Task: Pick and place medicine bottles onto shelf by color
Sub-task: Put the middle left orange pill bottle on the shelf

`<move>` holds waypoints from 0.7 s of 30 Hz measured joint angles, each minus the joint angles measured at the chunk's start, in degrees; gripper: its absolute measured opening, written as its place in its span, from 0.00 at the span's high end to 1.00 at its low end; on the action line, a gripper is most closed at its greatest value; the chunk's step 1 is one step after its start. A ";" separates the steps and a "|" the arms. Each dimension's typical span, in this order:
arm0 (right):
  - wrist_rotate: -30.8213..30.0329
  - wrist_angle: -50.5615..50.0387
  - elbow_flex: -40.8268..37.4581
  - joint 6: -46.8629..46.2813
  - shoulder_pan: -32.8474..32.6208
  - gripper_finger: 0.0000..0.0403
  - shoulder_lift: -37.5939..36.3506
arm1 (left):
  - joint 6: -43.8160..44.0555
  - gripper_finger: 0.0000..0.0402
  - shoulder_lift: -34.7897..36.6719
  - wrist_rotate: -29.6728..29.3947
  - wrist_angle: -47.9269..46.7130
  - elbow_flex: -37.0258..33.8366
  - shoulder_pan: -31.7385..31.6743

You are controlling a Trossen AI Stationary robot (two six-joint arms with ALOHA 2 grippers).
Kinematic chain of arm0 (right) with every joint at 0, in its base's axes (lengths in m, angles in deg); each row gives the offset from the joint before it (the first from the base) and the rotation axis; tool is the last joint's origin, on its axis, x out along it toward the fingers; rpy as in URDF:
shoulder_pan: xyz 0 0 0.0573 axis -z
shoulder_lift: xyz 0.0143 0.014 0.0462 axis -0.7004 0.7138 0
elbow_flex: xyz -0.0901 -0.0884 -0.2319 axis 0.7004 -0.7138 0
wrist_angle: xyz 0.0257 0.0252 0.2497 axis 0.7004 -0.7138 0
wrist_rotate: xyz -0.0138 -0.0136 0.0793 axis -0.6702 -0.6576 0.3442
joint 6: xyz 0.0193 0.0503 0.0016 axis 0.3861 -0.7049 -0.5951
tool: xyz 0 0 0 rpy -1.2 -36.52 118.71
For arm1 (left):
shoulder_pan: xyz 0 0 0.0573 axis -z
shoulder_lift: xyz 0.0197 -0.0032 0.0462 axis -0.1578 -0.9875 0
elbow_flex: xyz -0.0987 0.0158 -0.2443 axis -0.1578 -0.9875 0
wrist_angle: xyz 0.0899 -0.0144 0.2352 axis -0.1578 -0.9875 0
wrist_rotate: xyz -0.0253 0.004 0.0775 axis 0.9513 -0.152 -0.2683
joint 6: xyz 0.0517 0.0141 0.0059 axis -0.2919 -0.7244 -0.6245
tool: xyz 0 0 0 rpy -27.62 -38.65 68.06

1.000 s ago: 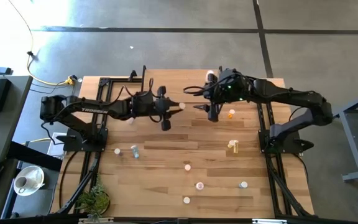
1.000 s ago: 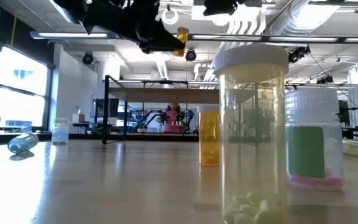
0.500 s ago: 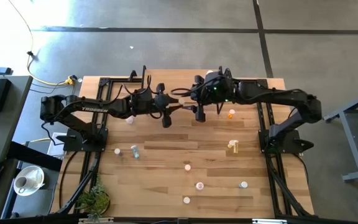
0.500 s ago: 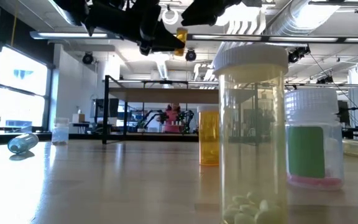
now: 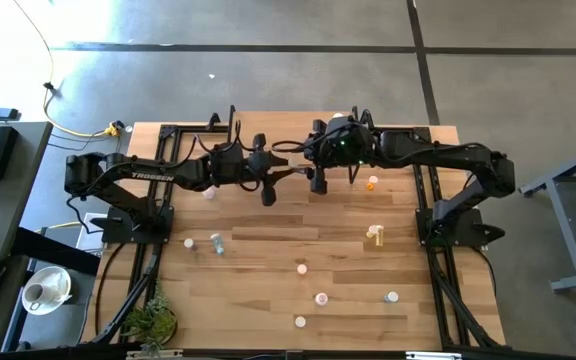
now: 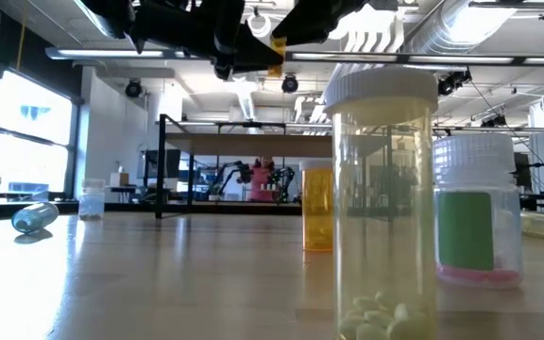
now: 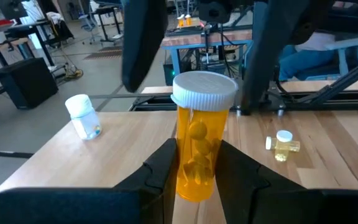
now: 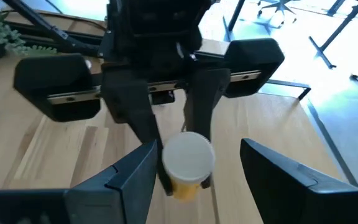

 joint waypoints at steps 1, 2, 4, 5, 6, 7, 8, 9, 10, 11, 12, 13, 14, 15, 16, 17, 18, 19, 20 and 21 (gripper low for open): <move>-0.73 -0.04 0.00 0.00 0.00 0.45 0.00 | -0.19 0.80 0.00 0.00 0.24 0.00 -0.01; -0.80 -0.10 0.00 0.00 0.00 0.45 0.00 | -0.64 0.80 0.00 0.00 0.60 0.00 -0.01; -0.82 0.04 0.00 0.00 0.00 0.47 0.00 | -1.53 0.80 0.00 -0.14 1.26 0.00 -0.01; -0.82 0.20 0.00 -0.02 0.00 0.48 0.00 | -2.05 0.80 0.00 -0.54 1.36 0.00 -0.04; -0.82 0.25 0.00 -0.30 0.00 0.49 0.00 | -2.50 0.80 0.00 -0.84 1.38 0.00 -0.16; -0.82 0.23 0.00 -0.47 0.00 0.51 0.00 | -2.58 0.80 0.00 -0.87 1.36 0.00 -0.22; -0.82 0.23 0.00 -0.61 0.00 0.53 0.00 | -2.59 0.80 0.00 -0.90 1.37 0.00 -0.26; -0.82 0.23 0.00 -0.61 0.00 0.55 0.00 | -2.57 0.80 0.00 -0.90 1.38 0.00 -0.24; -0.80 0.23 0.00 -0.61 0.00 0.57 0.00 | -2.54 0.80 0.00 -0.89 1.38 0.00 -0.23; -0.76 0.19 0.00 -0.59 0.00 0.59 0.00 | -2.52 0.80 0.00 -0.84 1.38 0.00 -0.23; -0.68 0.16 0.00 -0.54 0.00 0.61 0.00 | -2.52 0.80 0.00 -0.74 1.41 0.00 -0.23; -0.65 0.16 0.00 -0.52 0.00 0.63 0.00 | -2.51 0.80 0.00 -0.74 1.47 0.00 -0.23; -0.62 0.16 0.00 -0.50 0.00 0.65 0.03 | -2.50 0.80 0.00 -0.74 1.51 0.00 -0.23; -0.57 0.10 0.00 -0.48 0.00 0.67 0.05 | -2.50 0.80 0.00 -0.75 1.51 0.00 -0.19; -0.56 0.00 0.00 -0.46 -0.02 0.69 0.09 | -2.49 0.80 0.00 -0.76 1.45 0.00 -0.19; -0.56 -0.10 0.00 -0.46 0.00 0.71 0.09 | -2.44 0.80 0.00 -0.76 1.40 0.00 -0.19; -0.56 -0.12 0.00 -0.46 0.00 0.72 0.09 | -2.12 0.80 0.00 -0.76 1.40 0.00 -0.19; -0.56 -0.16 0.00 -0.46 0.00 0.73 0.09 | -2.01 0.79 0.00 -0.76 1.40 0.00 -0.19; -0.56 -0.23 0.00 -0.46 0.00 0.74 0.09 | -2.00 0.79 0.00 -0.76 1.40 0.00 -0.19; -0.56 -0.31 0.00 -0.46 0.00 0.74 0.09 | -2.02 0.78 0.00 -0.76 1.38 0.00 -0.19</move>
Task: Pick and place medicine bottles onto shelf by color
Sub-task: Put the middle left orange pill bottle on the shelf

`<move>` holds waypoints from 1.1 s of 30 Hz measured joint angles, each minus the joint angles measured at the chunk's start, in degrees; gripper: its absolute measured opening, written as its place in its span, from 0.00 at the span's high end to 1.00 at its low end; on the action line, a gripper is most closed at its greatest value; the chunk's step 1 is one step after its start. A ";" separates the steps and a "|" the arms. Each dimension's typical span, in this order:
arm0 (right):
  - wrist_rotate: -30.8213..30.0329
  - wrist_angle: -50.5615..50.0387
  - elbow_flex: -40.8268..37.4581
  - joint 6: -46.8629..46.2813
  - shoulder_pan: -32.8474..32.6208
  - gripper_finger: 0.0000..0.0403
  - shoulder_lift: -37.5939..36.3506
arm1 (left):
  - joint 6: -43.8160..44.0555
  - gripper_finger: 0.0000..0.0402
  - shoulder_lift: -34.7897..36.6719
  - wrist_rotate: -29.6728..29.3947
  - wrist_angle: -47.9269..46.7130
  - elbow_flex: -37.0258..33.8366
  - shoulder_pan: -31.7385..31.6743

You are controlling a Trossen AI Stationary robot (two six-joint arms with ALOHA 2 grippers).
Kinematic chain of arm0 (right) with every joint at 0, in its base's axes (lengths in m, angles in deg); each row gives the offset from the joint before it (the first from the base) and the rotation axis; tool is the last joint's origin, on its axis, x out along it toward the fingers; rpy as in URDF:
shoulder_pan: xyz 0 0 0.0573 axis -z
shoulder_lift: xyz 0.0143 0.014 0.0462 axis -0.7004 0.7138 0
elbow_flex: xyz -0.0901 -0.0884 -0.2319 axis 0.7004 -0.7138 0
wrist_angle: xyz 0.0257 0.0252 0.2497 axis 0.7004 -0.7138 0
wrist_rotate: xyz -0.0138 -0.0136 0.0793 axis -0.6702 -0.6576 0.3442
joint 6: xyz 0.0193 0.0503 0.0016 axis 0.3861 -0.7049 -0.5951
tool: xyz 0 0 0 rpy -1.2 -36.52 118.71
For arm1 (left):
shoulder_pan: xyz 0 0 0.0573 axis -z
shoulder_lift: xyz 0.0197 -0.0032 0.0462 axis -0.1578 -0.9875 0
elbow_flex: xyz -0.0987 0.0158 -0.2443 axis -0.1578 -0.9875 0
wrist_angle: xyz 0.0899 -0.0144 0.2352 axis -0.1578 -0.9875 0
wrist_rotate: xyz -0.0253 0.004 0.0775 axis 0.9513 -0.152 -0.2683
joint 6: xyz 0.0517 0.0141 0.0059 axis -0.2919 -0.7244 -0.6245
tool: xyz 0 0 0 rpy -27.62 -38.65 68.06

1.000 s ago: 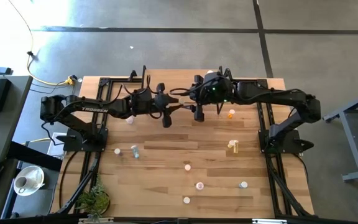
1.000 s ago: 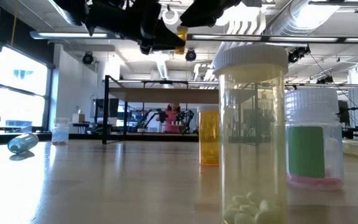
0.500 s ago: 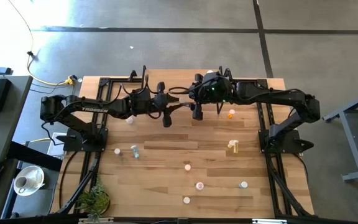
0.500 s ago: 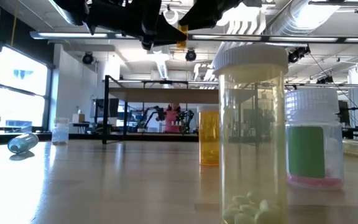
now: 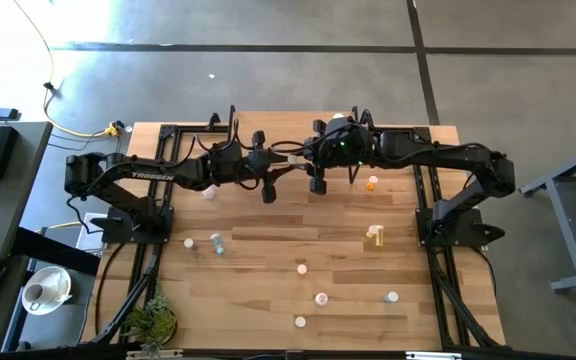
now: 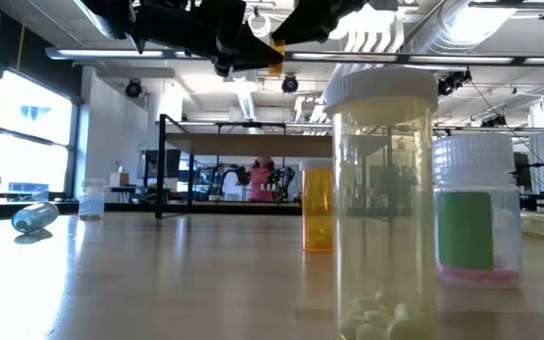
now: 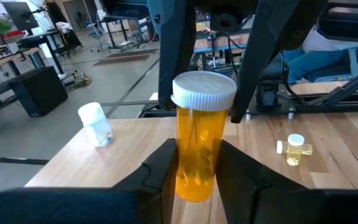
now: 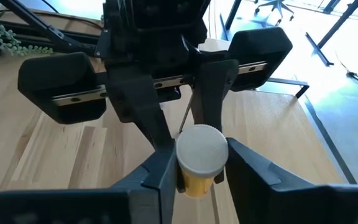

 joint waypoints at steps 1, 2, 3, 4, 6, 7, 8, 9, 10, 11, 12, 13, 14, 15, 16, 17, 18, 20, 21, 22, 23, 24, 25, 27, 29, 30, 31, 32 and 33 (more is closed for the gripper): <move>0.00 -0.03 0.00 0.01 0.00 0.74 0.00 | 0.00 0.78 0.00 0.00 0.02 0.00 0.00; 0.00 -0.06 0.00 0.02 0.00 0.74 0.00 | 0.02 0.77 0.00 0.02 0.07 0.00 0.00; 0.00 -0.08 0.00 0.02 0.00 0.74 0.00 | 0.01 0.76 0.00 0.01 0.17 0.00 0.00; 0.00 -0.12 0.00 0.00 0.00 0.74 0.00 | -0.01 0.75 0.00 0.00 0.20 0.00 0.00; 0.00 -0.24 0.00 -0.19 0.00 0.74 0.00 | 0.00 0.74 0.00 -0.13 0.20 0.00 0.00; 0.00 -0.27 0.00 -0.22 0.00 0.74 0.00 | 0.02 0.73 0.00 -0.13 0.20 0.00 0.00; 0.00 -0.27 0.00 -0.24 0.00 0.74 0.00 | 0.14 0.73 0.00 -0.15 0.22 0.00 0.00; 0.00 -0.27 0.00 -0.28 0.00 0.74 0.00 | 0.57 0.72 0.00 -0.15 0.32 0.00 0.00; -0.06 -0.48 0.00 -0.39 0.02 0.74 0.00 | 1.00 0.72 0.00 -0.13 0.60 0.00 0.00; -0.07 -0.75 0.00 -0.40 0.02 0.74 0.00 | 1.26 0.71 0.00 -0.13 0.91 0.00 0.00; -0.07 -0.95 0.00 -0.42 0.02 0.74 0.04 | 1.45 0.70 0.00 -0.14 1.24 0.00 0.00; -0.05 -0.98 0.00 -0.42 0.02 0.74 0.06 | 1.46 0.69 0.02 -0.17 1.27 0.00 0.00; -0.04 -0.97 0.00 -0.42 0.02 0.74 0.07 | 1.48 0.68 0.02 -0.16 1.25 0.00 0.02; -0.07 -0.89 0.00 -0.42 0.02 0.74 0.07 | 1.49 0.67 0.02 -0.17 1.17 0.00 0.02; -0.07 -0.72 0.00 -0.42 0.02 0.74 0.07 | 1.49 0.65 0.02 -0.17 1.07 0.00 0.02; -0.07 -0.71 0.00 -0.42 0.02 0.74 0.07 | 1.49 0.64 0.02 -0.20 0.88 0.00 0.02; -0.07 -0.69 0.00 -0.42 0.02 0.74 0.07 | 1.49 0.62 0.02 -0.36 0.60 0.00 0.02; -0.07 -0.67 0.00 -0.42 0.06 0.74 0.07 | 1.49 0.59 0.14 -1.78 0.04 0.00 0.00; -0.31 -0.64 0.00 -0.44 0.12 0.74 0.07 | 1.47 0.57 0.74 -3.08 -0.98 -0.02 -0.05; -1.08 -0.46 0.00 -0.42 0.13 0.74 0.07 | 1.08 0.56 1.53 -4.40 -1.79 -0.04 -0.26; -2.14 0.15 0.00 -0.44 0.14 0.74 0.07 | 0.28 0.55 2.33 -5.57 -2.46 -0.03 -0.33; -3.09 0.26 0.03 -0.42 0.15 0.74 0.06 | -0.46 0.54 3.15 -6.40 -3.57 -0.02 -0.34; -4.08 0.01 0.02 -0.40 0.16 0.74 0.04 | -1.01 0.54 3.97 -6.90 -4.87 -0.02 -0.42; -5.07 0.69 0.02 -0.13 0.49 0.74 0.09 | -1.41 0.53 6.00 -6.99 -7.89 -0.02 -0.73; -5.19 2.38 0.02 -0.15 1.06 0.74 0.09 | -1.53 0.53 8.15 -6.87 -9.62 0.00 -0.81; -5.20 2.90 0.09 -0.15 1.41 0.74 0.09 | -1.54 0.53 9.20 -6.74 -10.73 0.04 -0.81; -5.17 2.56 0.46 -0.11 1.85 0.74 0.09 | -1.54 0.53 10.17 -6.72 -12.15 0.04 -0.91; -5.16 2.21 1.06 -0.08 2.39 0.74 0.09 | -1.55 0.53 11.28 -6.61 -13.81 0.04 -1.12; -5.18 2.32 1.78 -0.04 2.97 0.74 0.09 | -1.55 0.53 12.47 -6.39 -15.26 0.02 -1.22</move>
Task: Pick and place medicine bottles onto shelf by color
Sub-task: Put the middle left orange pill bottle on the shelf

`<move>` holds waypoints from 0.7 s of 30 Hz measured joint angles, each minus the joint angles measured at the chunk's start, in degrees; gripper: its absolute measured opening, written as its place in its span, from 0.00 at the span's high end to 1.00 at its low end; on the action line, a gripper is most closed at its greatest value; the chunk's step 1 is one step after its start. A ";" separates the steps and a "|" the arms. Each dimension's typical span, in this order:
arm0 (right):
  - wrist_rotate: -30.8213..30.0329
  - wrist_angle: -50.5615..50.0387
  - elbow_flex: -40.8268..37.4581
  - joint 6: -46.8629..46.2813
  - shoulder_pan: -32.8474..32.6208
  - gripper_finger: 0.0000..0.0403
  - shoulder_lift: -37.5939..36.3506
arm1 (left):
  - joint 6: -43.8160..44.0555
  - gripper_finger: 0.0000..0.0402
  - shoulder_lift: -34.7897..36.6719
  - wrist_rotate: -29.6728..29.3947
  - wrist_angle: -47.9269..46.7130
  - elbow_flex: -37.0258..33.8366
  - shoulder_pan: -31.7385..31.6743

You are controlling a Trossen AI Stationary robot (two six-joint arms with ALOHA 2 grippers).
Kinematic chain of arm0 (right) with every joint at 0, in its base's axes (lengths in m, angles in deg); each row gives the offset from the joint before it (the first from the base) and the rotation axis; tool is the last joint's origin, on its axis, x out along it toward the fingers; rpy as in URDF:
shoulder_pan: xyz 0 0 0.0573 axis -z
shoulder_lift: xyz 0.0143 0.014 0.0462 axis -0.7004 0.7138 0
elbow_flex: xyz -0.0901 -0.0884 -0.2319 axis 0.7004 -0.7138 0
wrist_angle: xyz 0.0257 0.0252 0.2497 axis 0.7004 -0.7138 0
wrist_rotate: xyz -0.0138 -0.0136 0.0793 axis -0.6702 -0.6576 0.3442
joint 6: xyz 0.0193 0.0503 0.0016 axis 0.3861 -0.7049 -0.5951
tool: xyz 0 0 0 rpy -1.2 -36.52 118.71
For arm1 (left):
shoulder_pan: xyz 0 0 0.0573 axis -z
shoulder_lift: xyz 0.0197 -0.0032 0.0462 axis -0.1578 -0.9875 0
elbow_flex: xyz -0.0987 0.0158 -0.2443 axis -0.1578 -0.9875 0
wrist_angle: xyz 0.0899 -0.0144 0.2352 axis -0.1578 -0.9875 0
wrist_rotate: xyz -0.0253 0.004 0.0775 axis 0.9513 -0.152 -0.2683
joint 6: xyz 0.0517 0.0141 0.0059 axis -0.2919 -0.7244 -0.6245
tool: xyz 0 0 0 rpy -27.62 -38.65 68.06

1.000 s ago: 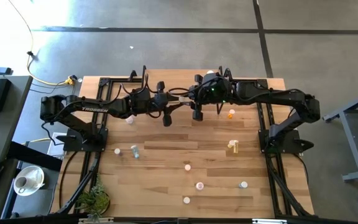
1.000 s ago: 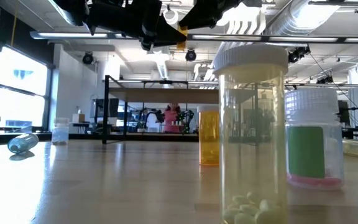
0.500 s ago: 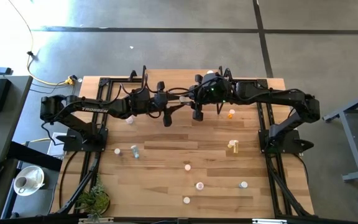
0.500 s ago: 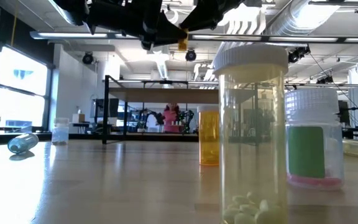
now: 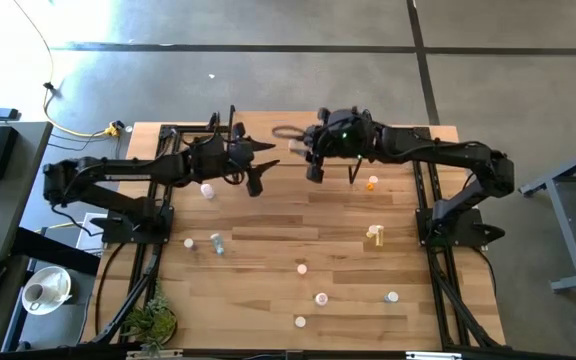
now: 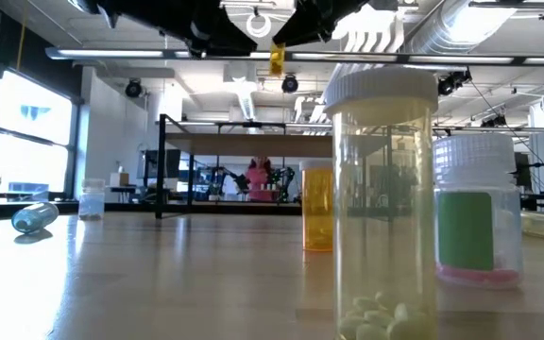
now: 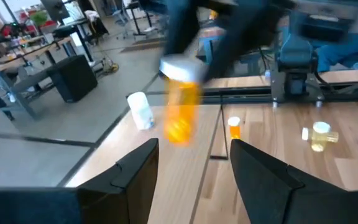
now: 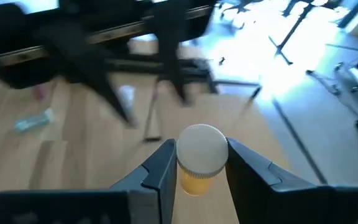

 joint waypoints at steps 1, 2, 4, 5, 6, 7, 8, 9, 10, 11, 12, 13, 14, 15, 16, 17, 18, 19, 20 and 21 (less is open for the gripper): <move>-0.05 0.28 0.74 0.00 0.60 0.74 -0.01 | 0.00 0.53 1.05 0.05 -0.98 0.00 -0.08; -0.06 0.23 1.50 0.02 1.21 0.74 -0.04 | 0.00 0.53 2.08 0.05 -2.16 0.02 -0.22; -0.04 -0.48 3.16 0.03 2.51 0.74 -0.04 | 0.00 0.53 4.09 0.07 -5.88 0.00 -0.81; -0.06 -0.77 4.04 0.07 3.18 0.74 -0.04 | 0.00 0.53 4.95 0.06 -6.85 0.00 -1.07; -0.05 -0.86 4.99 0.07 3.83 0.74 -0.04 | 0.01 0.53 5.75 0.07 -7.87 0.00 -1.13; -0.04 -1.15 5.99 0.07 4.53 0.74 -0.04 | 0.02 0.53 6.48 0.05 -8.91 0.00 -1.23; 0.03 -1.95 7.12 0.07 5.25 0.74 -0.04 | 0.04 0.53 7.09 0.08 -9.71 0.00 -1.45; 0.40 -2.74 8.18 0.09 5.93 0.74 -0.04 | 0.12 0.53 7.70 0.22 -10.61 0.00 -1.59; 0.60 -3.54 9.23 0.09 6.60 0.74 -0.04 | 0.22 0.53 8.22 0.61 -11.18 0.00 -1.77; 0.64 -4.28 10.19 0.09 7.31 0.74 -0.04 | 0.22 0.53 8.55 1.16 -11.17 0.00 -1.84; 0.64 -4.80 11.17 0.09 7.94 0.74 -0.04 | 0.29 0.53 8.76 2.21 -11.49 0.00 -1.84; 0.67 -5.08 12.00 0.14 8.55 0.74 -0.04 | 0.71 0.53 8.83 3.24 -11.60 -0.20 -1.91; 0.94 -5.09 12.73 0.35 9.22 0.74 -0.04 | 1.10 0.53 8.90 4.09 -11.02 -0.86 -2.00; 1.62 -4.97 13.36 0.67 9.86 0.74 -0.04 | 1.36 0.53 8.98 4.96 -10.16 -1.82 -2.15; 2.84 -4.61 13.84 0.92 10.53 0.74 -0.04 | 1.75 0.53 9.02 5.71 -9.00 -2.94 -2.27; 4.27 -3.84 14.19 1.07 11.21 0.74 -0.04 | 2.38 0.53 9.06 6.18 -7.92 -4.11 -2.51; 5.71 -2.63 14.43 1.09 11.85 0.74 -0.04 | 3.01 0.53 9.06 6.26 -6.81 -5.25 -2.74; 6.63 -1.07 14.48 1.03 12.41 0.74 -0.04 | 3.54 0.53 9.06 6.26 -5.53 -6.30 -2.99; 6.91 0.67 14.45 0.82 12.88 0.74 -0.04 | 4.22 0.53 9.06 6.23 -4.01 -7.50 -3.29; 6.91 2.24 14.35 0.20 13.42 0.74 -0.04 | 4.81 0.53 9.08 6.22 -2.81 -8.54 -3.61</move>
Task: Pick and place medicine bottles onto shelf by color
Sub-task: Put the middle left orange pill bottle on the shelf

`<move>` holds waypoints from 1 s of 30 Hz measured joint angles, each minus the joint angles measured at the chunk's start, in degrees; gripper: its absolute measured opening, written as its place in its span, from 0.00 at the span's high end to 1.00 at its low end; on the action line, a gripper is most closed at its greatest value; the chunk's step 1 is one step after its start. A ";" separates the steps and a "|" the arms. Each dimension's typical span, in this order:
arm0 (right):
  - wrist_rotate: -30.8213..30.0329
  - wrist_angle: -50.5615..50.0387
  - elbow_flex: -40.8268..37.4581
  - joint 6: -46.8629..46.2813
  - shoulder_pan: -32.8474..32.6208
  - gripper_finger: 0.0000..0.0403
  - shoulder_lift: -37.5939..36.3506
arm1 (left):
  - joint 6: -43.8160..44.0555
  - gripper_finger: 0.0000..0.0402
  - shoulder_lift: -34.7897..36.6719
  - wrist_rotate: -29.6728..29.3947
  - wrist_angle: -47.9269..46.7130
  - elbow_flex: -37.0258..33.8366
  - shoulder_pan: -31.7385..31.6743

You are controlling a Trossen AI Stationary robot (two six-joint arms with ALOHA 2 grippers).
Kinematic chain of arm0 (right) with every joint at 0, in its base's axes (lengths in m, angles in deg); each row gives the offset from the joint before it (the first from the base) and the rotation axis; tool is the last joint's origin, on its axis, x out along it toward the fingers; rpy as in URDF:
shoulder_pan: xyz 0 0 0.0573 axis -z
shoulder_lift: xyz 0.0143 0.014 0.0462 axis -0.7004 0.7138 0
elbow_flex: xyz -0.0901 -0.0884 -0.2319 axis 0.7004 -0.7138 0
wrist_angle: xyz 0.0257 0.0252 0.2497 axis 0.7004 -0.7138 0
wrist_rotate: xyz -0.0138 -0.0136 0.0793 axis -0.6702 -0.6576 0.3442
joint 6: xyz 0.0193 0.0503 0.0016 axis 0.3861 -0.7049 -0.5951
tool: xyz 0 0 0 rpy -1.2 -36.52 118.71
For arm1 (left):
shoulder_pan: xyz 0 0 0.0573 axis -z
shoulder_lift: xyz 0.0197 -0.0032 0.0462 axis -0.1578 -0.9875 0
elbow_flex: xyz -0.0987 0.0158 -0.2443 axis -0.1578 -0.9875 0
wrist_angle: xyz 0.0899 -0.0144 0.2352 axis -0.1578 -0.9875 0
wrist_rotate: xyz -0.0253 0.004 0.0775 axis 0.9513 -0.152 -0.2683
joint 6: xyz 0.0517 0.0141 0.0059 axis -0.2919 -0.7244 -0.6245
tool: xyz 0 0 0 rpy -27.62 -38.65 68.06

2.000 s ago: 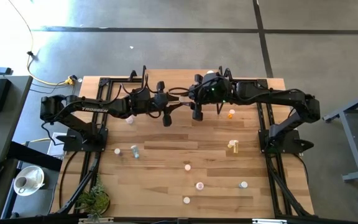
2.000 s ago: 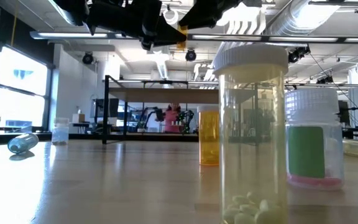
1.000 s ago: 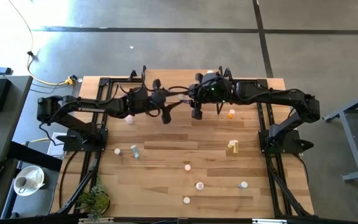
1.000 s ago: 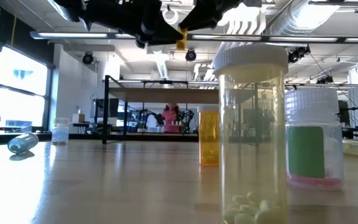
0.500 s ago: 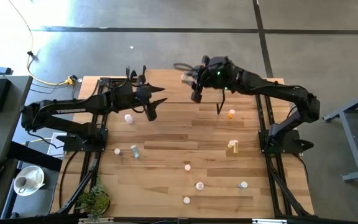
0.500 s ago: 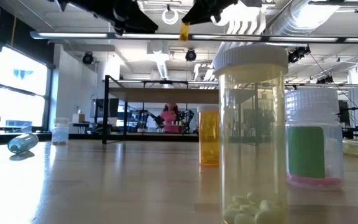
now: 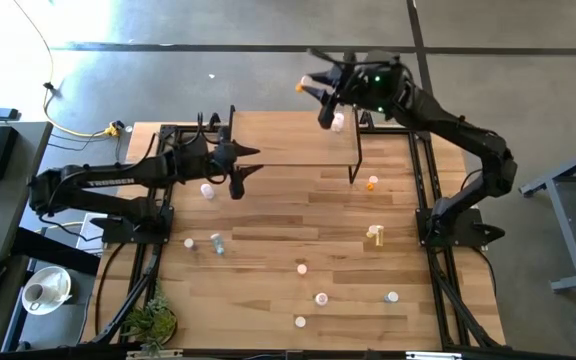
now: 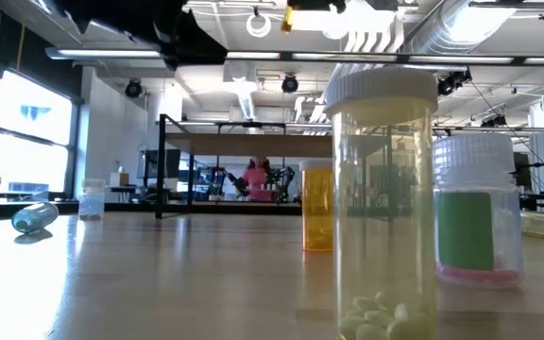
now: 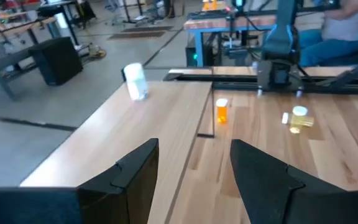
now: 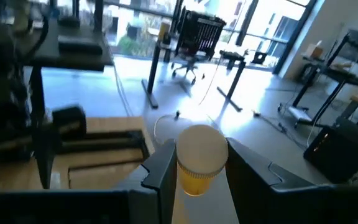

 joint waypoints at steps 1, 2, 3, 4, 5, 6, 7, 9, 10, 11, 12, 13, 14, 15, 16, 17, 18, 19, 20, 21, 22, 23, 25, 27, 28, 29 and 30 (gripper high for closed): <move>0.02 0.75 -0.02 -0.18 0.53 0.74 0.00 | 0.77 0.53 -0.01 0.00 0.78 -0.92 -0.31; 0.02 1.21 -0.02 -0.22 1.04 0.74 0.00 | 1.53 0.53 0.00 0.00 1.68 -1.88 -0.62; 0.01 1.54 -0.04 -0.26 1.48 0.74 0.10 | 2.35 0.53 0.00 0.00 2.48 -2.79 -0.89; 0.00 1.89 -0.04 -0.35 1.87 0.74 0.31 | 2.85 0.53 0.00 -0.02 3.11 -3.60 -1.07; 0.00 2.19 -0.04 -0.69 2.34 0.74 0.72 | 3.44 0.53 0.00 -0.04 3.16 -4.21 -1.26; 0.00 2.40 -0.04 -1.37 2.77 0.74 1.36 | 4.06 0.53 0.00 -0.05 3.14 -4.70 -1.40; 0.00 2.91 -0.04 -1.95 3.07 0.74 2.34 | 4.41 0.53 0.00 -0.07 3.32 -5.12 -1.54; 0.04 3.29 -0.09 -2.79 3.53 0.74 4.81 | 4.93 0.53 0.00 -0.11 3.95 -5.81 -1.55; 0.13 3.34 -0.09 -3.20 3.69 0.74 6.17 | 5.24 0.53 0.00 -0.11 4.45 -6.10 -1.55; 0.48 3.34 -0.15 -3.38 3.84 0.74 7.50 | 5.28 0.53 -0.01 -0.11 4.51 -6.22 -1.55; 1.13 3.35 -0.17 -3.76 4.00 0.74 8.86 | 5.29 0.53 0.00 -0.11 4.47 -6.22 -1.55; 1.64 3.65 -0.17 -4.24 4.04 0.74 10.04 | 5.29 0.53 -0.01 -0.13 4.49 -6.22 -1.55; 2.12 3.93 -0.17 -4.82 4.04 0.74 11.27 | 5.29 0.53 0.00 -0.19 4.53 -6.22 -1.55; 2.45 4.18 -0.17 -5.11 4.04 0.74 12.44 | 5.29 0.53 0.08 -0.53 4.56 -6.22 -1.55; 2.67 4.22 -0.16 -5.15 4.04 0.74 13.55 | 5.29 0.53 0.36 -0.97 4.48 -6.22 -1.55; 2.71 3.94 0.11 -5.17 4.04 0.74 14.80 | 5.29 0.53 0.72 -1.53 4.48 -6.22 -1.55; 2.74 3.53 0.70 -5.21 4.01 0.74 16.06 | 5.29 0.53 1.07 -2.16 4.50 -6.22 -1.55; 2.84 2.73 1.28 -5.19 3.90 0.74 17.23 | 5.29 0.53 1.48 -2.65 4.41 -6.22 -1.55; 3.03 2.10 2.18 -5.19 3.72 0.74 18.39 | 5.29 0.53 1.93 -3.16 4.25 -6.22 -1.55; 3.38 1.91 3.17 -5.29 3.59 0.74 19.46 | 5.29 0.53 2.52 -3.72 4.27 -6.22 -1.55; 3.92 1.29 4.20 -5.30 3.53 0.74 20.36 | 5.29 0.53 3.23 -4.11 4.29 -6.22 -1.55; 4.14 0.37 5.27 -5.24 3.49 0.74 21.21 | 5.29 0.53 3.89 -4.58 4.32 -6.22 -1.55; 4.97 -0.31 7.31 -5.23 3.21 0.74 23.09 | 5.29 0.53 5.10 -4.87 3.97 -6.22 -1.63; 7.12 -1.53 8.47 -5.28 3.17 0.74 24.66 | 5.28 0.53 6.09 -4.84 3.74 -6.22 -1.66; 7.95 -1.51 8.91 -5.32 3.17 0.74 25.42 | 5.29 0.53 6.58 -4.83 3.52 -6.22 -1.66; 8.66 -1.49 9.14 -5.32 3.17 0.74 25.95 | 5.29 0.53 6.95 -4.83 3.08 -6.22 -1.66; 9.00 -1.59 9.18 -5.34 3.17 0.74 26.39 | 5.29 0.53 7.19 -4.84 2.84 -6.22 -1.66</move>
